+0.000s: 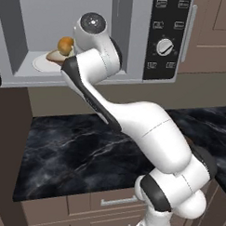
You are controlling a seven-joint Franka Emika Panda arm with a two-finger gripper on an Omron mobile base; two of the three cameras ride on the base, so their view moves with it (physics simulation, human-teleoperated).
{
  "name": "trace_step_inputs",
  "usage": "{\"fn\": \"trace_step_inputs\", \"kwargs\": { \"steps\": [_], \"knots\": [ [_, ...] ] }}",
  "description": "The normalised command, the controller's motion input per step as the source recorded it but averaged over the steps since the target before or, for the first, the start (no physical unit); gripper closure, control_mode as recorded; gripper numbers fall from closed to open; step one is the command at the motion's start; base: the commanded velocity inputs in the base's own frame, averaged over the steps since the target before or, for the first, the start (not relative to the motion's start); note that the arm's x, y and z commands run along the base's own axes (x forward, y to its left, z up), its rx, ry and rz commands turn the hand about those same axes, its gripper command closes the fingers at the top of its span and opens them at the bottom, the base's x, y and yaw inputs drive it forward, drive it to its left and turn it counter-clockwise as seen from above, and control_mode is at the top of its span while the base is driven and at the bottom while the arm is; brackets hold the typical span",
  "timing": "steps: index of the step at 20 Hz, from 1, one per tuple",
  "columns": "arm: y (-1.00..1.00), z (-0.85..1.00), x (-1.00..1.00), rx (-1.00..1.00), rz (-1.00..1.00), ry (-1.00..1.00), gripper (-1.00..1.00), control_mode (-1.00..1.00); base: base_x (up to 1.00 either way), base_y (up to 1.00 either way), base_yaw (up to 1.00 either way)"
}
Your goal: Place the bowl containing the garlic and potato in the microwave. Close the microwave door and press the start button to microwave the meal.
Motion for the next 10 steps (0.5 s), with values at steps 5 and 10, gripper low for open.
{"fn": "trace_step_inputs", "kwargs": {
  "steps": [5,10],
  "knots": [
    [0.0,-0.11,0.38,0.0,-0.04,0.0,1.0,-1.0,0.0,0.0,0.0],
    [0.0,-0.06,0.37,0.0,-0.04,0.0,1.0,-1.0,0.0,0.0,0.0]
  ]
}}
